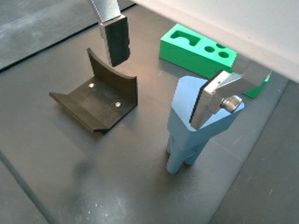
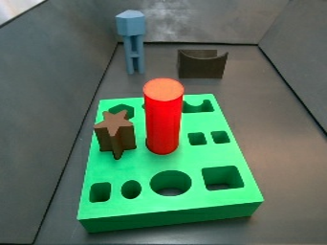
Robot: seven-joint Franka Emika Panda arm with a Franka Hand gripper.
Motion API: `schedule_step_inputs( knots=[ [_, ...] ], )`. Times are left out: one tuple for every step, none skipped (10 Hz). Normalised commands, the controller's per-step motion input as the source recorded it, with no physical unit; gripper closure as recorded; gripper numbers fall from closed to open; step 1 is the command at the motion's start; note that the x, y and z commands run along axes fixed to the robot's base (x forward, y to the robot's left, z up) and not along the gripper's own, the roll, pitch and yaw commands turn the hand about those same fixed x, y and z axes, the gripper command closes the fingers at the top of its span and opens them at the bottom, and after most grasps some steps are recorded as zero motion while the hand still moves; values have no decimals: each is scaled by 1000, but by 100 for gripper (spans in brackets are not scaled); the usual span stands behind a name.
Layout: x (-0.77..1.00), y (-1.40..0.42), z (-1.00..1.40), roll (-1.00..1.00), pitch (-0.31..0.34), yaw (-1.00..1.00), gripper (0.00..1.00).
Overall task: Pick up the 3 prong object. Move up. Move to above the board. Insert the 3 prong object.
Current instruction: Pick up the 3 prong object.
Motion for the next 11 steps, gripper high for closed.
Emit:
schedule_step_inputs(
  knots=[
    [-71, -77, -31, -77, -201, -237, 0],
    [-97, -20, -46, -30, -146, -157, 0],
    [-146, -17, -43, -1, -126, -143, 0],
    [-174, -29, -49, 0, -103, -134, 0],
    [-177, -77, -143, 0, -129, -160, 0],
    [-166, -117, -157, 0, -154, -191, 0],
    [-154, -131, -163, -11, -191, -229, 0],
    [-180, -100, -140, -9, -181, -214, 0],
    [-146, -91, -103, -24, -179, -214, 0],
    [-151, -126, -43, -54, -206, -283, 0],
    [-134, -131, -20, -74, -221, -297, 0]
  ],
)
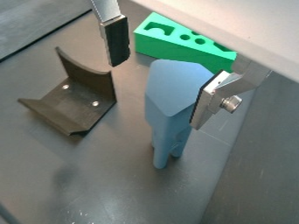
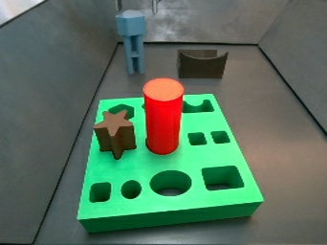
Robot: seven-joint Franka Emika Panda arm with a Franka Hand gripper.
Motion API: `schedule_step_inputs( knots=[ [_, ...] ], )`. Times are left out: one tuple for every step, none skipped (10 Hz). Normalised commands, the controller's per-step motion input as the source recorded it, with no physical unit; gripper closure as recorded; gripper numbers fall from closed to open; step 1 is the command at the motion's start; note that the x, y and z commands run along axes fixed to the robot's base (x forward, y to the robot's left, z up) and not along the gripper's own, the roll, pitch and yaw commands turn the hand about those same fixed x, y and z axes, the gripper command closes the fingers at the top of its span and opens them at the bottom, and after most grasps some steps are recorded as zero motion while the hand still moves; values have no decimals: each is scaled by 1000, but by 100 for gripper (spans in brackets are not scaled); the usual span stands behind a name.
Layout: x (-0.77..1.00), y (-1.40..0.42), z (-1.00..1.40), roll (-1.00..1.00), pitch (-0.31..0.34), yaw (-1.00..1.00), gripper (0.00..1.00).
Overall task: Pick up the 3 prong object. Move up. Move to above the board. Insert the 3 prong object.
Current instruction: Pick up the 3 prong object.
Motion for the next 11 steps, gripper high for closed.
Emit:
schedule_step_inputs(
  knots=[
    [-109, -123, -46, -31, -189, -251, 0],
    [-154, -123, -91, 0, -161, -234, 0],
    [-146, -134, -120, 0, -156, -234, 0],
    [-131, -117, -151, 0, -160, -243, 0],
    [-83, -143, -197, 0, -194, -291, 0],
    [-97, -111, -180, 0, -180, -297, 0],
    [-54, -51, -197, 0, -171, -291, 0],
    [0, 0, -291, 0, -153, -257, 0],
    [0, 0, -400, 0, -143, -180, 0],
    [20, 0, -423, 0, -166, -174, 0],
    [0, 0, -423, -13, -179, -180, 0]
  ],
)
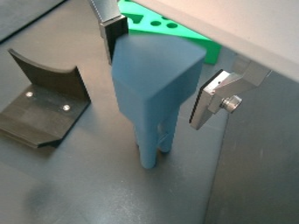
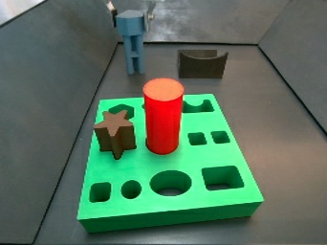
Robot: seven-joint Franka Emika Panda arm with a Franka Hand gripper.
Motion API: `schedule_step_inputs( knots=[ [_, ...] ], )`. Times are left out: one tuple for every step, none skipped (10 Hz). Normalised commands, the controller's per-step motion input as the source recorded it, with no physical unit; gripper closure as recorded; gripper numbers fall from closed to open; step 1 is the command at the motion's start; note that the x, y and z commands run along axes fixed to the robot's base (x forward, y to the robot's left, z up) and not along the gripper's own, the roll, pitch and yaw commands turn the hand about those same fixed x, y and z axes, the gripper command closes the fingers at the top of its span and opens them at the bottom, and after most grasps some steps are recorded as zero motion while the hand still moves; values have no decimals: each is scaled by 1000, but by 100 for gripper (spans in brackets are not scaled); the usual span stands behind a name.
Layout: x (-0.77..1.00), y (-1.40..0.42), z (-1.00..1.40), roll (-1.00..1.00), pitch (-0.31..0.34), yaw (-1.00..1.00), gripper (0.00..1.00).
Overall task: Pick up the 3 prong object. Move up. Move to above the board. Insert the 3 prong object.
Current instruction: Pick up the 3 prong object, then move up.
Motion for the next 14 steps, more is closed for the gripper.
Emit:
schedule_step_inputs(
  knots=[
    [-31, 0, -277, -13, -144, -109, 0],
    [0, 0, 0, 0, 0, 0, 0],
    [0, 0, 0, 0, 0, 0, 100],
    [0, 0, 0, 0, 0, 0, 100],
    [0, 0, 0, 0, 0, 0, 100],
    [0, 0, 0, 0, 0, 0, 100],
    [0, 0, 0, 0, 0, 0, 100],
    [0, 0, 0, 0, 0, 0, 100],
    [0, 0, 0, 0, 0, 0, 100],
    [0, 0, 0, 0, 0, 0, 100],
    [0, 0, 0, 0, 0, 0, 100],
    [0, 0, 0, 0, 0, 0, 100],
    [0, 0, 0, 0, 0, 0, 100],
    [0, 0, 833, 0, 0, 0, 100]
  ],
)
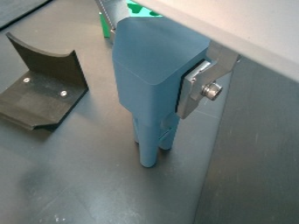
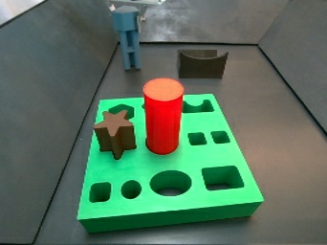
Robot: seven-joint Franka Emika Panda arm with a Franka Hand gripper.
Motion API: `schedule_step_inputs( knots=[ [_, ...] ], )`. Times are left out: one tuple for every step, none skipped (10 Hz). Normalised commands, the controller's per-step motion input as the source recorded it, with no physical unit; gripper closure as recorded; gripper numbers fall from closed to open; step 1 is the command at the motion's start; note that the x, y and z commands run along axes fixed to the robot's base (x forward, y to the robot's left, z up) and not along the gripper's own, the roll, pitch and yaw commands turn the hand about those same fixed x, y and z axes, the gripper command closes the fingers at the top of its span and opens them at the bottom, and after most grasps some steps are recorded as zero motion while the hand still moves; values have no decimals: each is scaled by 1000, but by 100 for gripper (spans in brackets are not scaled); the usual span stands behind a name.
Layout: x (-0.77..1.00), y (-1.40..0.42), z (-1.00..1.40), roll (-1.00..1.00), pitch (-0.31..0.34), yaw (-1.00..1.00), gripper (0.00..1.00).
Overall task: Pick up the 3 prong object. Move up. Move to above the board. Insert the 3 prong object.
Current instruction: Move up, then move to above the board.
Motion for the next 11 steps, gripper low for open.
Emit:
schedule_step_inputs(
  knots=[
    [40, -80, 835, -2, -5, -15, 100],
    [18, -69, 722, -13, 22, -6, 100],
    [10, -43, 596, -22, 34, 3, 100],
    [9, -28, 453, -33, 43, 7, 100],
    [11, -21, 301, -43, 53, 10, 100],
    [281, -73, 1000, 656, 43, -12, 100],
    [289, -76, 1000, 643, 71, -5, 100],
    [275, -76, 1000, 611, 103, 12, 100],
    [235, -70, 1000, 380, 114, 30, 100],
    [215, -59, 1000, 276, 108, 31, 100],
    [179, -42, 1000, 150, 86, 29, 100]
  ],
)
